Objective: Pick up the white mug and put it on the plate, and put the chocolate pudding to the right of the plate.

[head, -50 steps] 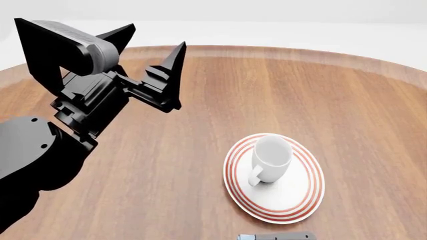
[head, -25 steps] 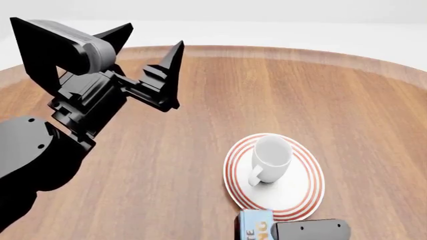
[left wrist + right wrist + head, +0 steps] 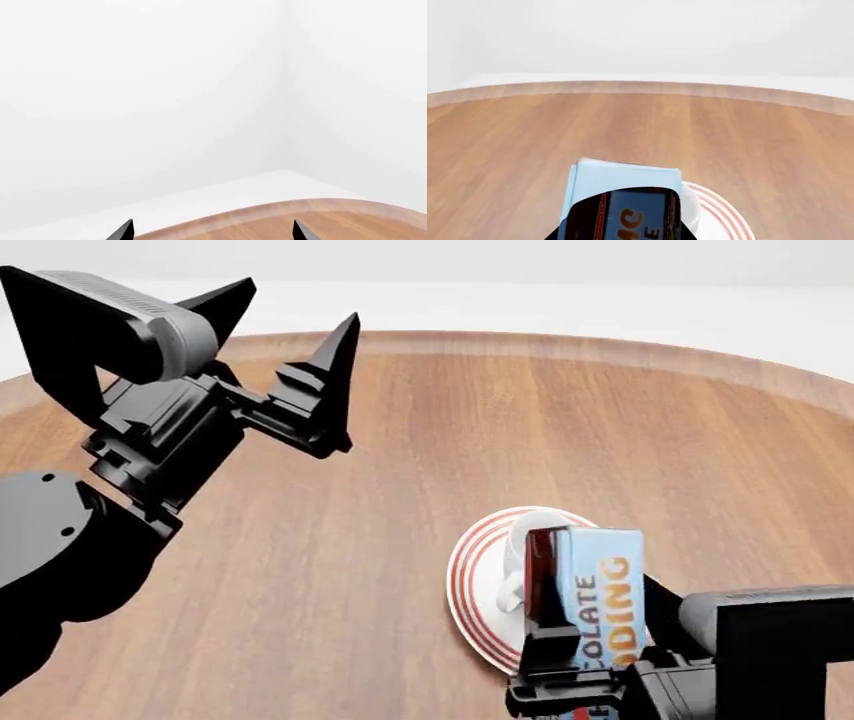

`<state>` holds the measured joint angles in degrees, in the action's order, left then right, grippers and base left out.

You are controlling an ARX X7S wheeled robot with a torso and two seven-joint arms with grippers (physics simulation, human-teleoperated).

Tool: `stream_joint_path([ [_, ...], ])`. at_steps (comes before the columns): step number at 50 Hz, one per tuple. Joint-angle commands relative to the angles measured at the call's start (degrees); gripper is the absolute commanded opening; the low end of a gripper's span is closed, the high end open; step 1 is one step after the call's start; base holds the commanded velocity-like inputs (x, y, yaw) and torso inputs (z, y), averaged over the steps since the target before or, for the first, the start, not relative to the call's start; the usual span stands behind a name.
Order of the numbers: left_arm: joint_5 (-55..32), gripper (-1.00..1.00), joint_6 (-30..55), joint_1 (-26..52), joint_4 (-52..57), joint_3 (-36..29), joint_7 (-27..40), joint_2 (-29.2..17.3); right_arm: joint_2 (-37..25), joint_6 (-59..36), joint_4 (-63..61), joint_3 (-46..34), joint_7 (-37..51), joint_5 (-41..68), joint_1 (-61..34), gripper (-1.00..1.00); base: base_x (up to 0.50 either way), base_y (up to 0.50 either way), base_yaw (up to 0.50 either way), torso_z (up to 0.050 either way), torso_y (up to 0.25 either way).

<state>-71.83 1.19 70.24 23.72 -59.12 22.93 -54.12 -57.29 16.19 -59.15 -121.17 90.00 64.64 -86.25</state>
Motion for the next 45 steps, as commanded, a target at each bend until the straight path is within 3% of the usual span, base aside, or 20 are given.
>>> stream_joint_path([
  [1, 0.4, 1.0, -0.4, -0.1, 0.1, 1.5, -1.2, 1.0, -5.7, 11.6, -0.9, -24.9, 0.0, -2.8, -31.0, -1.0, 0.0, 0.0, 0.0, 0.0, 0.0],
  [6, 0.5, 1.0, -0.4, -0.3, 0.1, 1.5, -1.2, 1.0, -7.9, 13.0, -0.9, -35.5, 0.0, -1.3, -46.8, -1.0, 0.0, 0.0, 0.0, 0.0, 0.0],
  [9, 0.4, 1.0, -0.3, -0.2, 0.2, 1.6, -1.2, 1.0, -10.1, 8.2, -0.9, -31.2, 0.0, 1.8, -48.7, -1.0, 0.0, 0.0, 0.0, 0.0, 0.0],
  [13, 0.5, 1.0, -0.4, -0.3, 0.1, 1.6, -1.3, 1.1, -14.3, -3.7, -0.9, -17.4, 0.0, 8.6, -48.7, -1.0, 0.0, 0.0, 0.0, 0.0, 0.0],
  [16, 0.6, 1.0, -0.3, -0.3, 0.0, 1.6, -1.3, 1.2, -18.0, -8.7, -0.8, -12.0, -0.4, 11.3, -48.7, -1.0, 0.0, 0.0, 0.0, 0.0, 0.0],
  [22, 0.8, 1.0, -0.3, -0.4, -0.1, 1.5, -1.4, 1.6, -24.2, -18.5, -0.6, 1.1, -6.4, 14.7, -48.3, -1.0, 0.0, 0.0, 0.0, 0.0, 0.0],
  [28, 1.1, 1.0, -0.3, -0.6, -0.2, 1.3, -1.5, 1.9, -26.6, -17.9, 5.8, 5.4, -14.5, 16.8, -45.9, -1.0, 0.0, 0.0, 0.0, 0.0, 0.0],
  [45, 1.5, 1.0, 0.4, -0.5, -0.4, 1.0, -1.6, 3.1, -19.5, -21.8, 29.6, 8.6, -33.9, 21.1, -44.5, -1.0, 0.0, 0.0, 0.0, 0.0, 0.0],
])
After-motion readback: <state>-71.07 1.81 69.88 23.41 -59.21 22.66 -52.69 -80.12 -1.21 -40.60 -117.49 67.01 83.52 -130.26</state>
